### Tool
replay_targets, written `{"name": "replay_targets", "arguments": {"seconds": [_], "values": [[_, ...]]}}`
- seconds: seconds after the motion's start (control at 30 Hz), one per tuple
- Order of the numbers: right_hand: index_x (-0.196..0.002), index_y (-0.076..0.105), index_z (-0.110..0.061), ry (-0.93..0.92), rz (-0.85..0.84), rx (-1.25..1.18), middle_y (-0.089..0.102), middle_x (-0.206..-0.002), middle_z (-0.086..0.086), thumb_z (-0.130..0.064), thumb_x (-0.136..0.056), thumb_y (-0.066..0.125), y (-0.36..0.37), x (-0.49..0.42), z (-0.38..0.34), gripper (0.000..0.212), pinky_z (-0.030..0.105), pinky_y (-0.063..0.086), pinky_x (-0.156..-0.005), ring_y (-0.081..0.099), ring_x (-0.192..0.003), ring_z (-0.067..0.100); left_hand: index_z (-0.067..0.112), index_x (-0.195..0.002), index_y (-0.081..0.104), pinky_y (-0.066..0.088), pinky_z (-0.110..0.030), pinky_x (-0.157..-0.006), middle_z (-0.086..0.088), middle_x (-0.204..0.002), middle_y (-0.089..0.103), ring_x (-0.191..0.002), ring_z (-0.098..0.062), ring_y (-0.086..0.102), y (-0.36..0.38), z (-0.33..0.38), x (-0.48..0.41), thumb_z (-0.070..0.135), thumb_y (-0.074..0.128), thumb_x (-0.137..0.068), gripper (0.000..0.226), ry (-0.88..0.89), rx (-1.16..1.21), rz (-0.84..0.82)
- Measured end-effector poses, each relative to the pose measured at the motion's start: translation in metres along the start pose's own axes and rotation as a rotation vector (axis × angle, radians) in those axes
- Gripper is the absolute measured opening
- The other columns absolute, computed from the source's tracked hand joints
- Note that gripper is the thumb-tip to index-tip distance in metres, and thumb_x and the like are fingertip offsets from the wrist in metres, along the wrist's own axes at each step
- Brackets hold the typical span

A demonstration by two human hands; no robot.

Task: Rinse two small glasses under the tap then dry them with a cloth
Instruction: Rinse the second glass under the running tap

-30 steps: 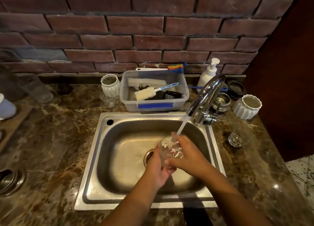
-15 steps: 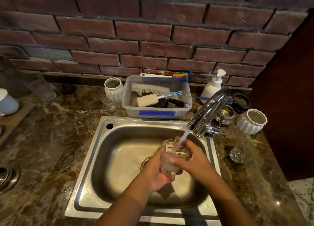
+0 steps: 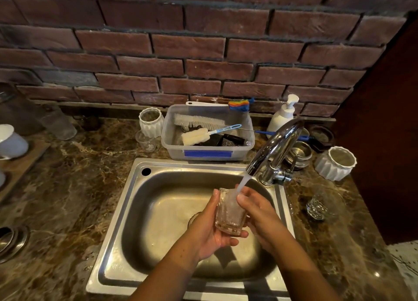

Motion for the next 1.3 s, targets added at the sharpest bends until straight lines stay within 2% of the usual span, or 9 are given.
{"name": "replay_targets", "arguments": {"seconds": [0.2,0.37,0.43,0.57,0.7,0.83,0.97,1.17,1.3], "values": [[-0.124,0.063,-0.028,-0.133,-0.018,0.320,0.063,-0.130,-0.005,-0.027,-0.087,0.070,-0.005,0.006,-0.002,0.038,0.030,0.056,-0.095,0.060,-0.120,0.011,0.011,-0.123,0.072,0.056,-0.041,-0.082,-0.025,-0.126,0.068,-0.107,-0.037,0.064,-0.004,-0.004,0.000,0.061,0.063,-0.085,0.063,0.030,0.166,0.121],[-0.122,0.063,-0.037,-0.349,-0.063,0.697,0.049,-0.130,-0.034,-0.016,-0.093,0.066,0.004,0.010,-0.014,0.036,0.004,0.043,-0.091,0.044,-0.120,-0.021,0.019,-0.117,0.073,0.048,-0.052,-0.103,-0.015,-0.119,0.072,-0.115,-0.036,0.063,-0.004,0.008,0.001,0.053,0.068,-0.080,0.050,0.105,0.069,0.203],[-0.131,0.056,-0.038,-0.378,-0.080,0.822,0.045,-0.129,-0.035,-0.017,-0.093,0.063,0.009,0.009,-0.016,0.044,-0.002,0.038,-0.090,0.039,-0.116,-0.029,0.022,-0.115,0.074,0.053,-0.053,-0.100,-0.012,-0.120,0.072,-0.118,-0.036,0.062,0.000,0.015,0.004,0.056,0.072,-0.075,0.052,0.116,0.012,0.225],[-0.130,0.051,-0.043,-0.402,-0.089,0.823,0.061,-0.128,-0.022,-0.026,-0.094,0.063,0.011,0.010,-0.013,0.042,0.020,0.050,-0.098,0.054,-0.118,-0.011,0.025,-0.117,0.071,0.054,-0.033,-0.069,-0.010,-0.113,0.075,-0.100,-0.027,0.069,-0.001,0.024,0.010,0.067,0.071,-0.073,0.061,0.100,-0.094,0.286],[-0.125,0.061,-0.037,-0.405,-0.141,0.738,0.070,-0.115,-0.017,-0.024,-0.091,0.069,0.012,0.014,-0.018,0.037,0.021,0.053,-0.092,0.064,-0.110,-0.001,0.019,-0.119,0.070,0.049,-0.023,-0.051,-0.013,-0.102,0.078,-0.072,-0.020,0.069,-0.009,0.036,0.018,0.067,0.062,-0.084,0.060,0.019,-0.206,0.222],[-0.126,0.065,-0.017,-0.167,-0.297,0.493,0.072,-0.116,0.004,-0.010,-0.091,0.069,0.011,0.007,-0.028,0.036,0.034,0.056,-0.096,0.069,-0.109,0.017,0.013,-0.116,0.072,0.043,-0.019,-0.039,-0.010,-0.086,0.075,-0.056,-0.017,0.064,-0.009,0.053,0.023,0.069,0.062,-0.083,0.065,-0.089,-0.310,0.104],[-0.125,0.066,-0.019,-0.039,-0.356,0.451,0.072,-0.117,0.005,-0.017,-0.085,0.064,0.018,0.004,-0.022,0.040,0.036,0.055,-0.097,0.068,-0.110,0.020,0.014,-0.109,0.072,0.041,-0.019,-0.040,-0.005,-0.080,0.075,-0.056,-0.013,0.065,-0.003,0.061,0.021,0.067,0.057,-0.088,0.059,-0.022,-0.455,0.152],[-0.119,0.068,-0.012,0.061,-0.192,0.181,0.076,-0.112,0.009,-0.023,-0.102,0.053,0.022,0.010,-0.010,0.025,0.041,0.059,-0.092,0.072,-0.106,0.020,0.025,-0.099,0.074,0.048,-0.016,-0.063,0.005,-0.089,0.075,-0.080,-0.005,0.070,0.006,0.042,0.011,0.050,0.051,-0.099,0.034,0.437,-0.796,0.464],[-0.113,0.071,-0.016,-0.095,-0.250,0.481,0.076,-0.106,0.004,-0.016,-0.101,0.055,0.017,0.012,-0.020,0.020,0.037,0.059,-0.088,0.073,-0.100,0.016,0.025,-0.111,0.070,0.055,-0.030,-0.073,-0.004,-0.104,0.075,-0.092,-0.018,0.070,0.004,0.022,0.010,0.049,0.048,-0.102,0.034,0.315,-0.445,0.446]]}}
Point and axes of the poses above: each hand's wrist, its own x-axis away from the middle knuckle, its own y-axis out of the palm, z = x × y, the point moved 3 cm from there along -x, towards the middle knuckle
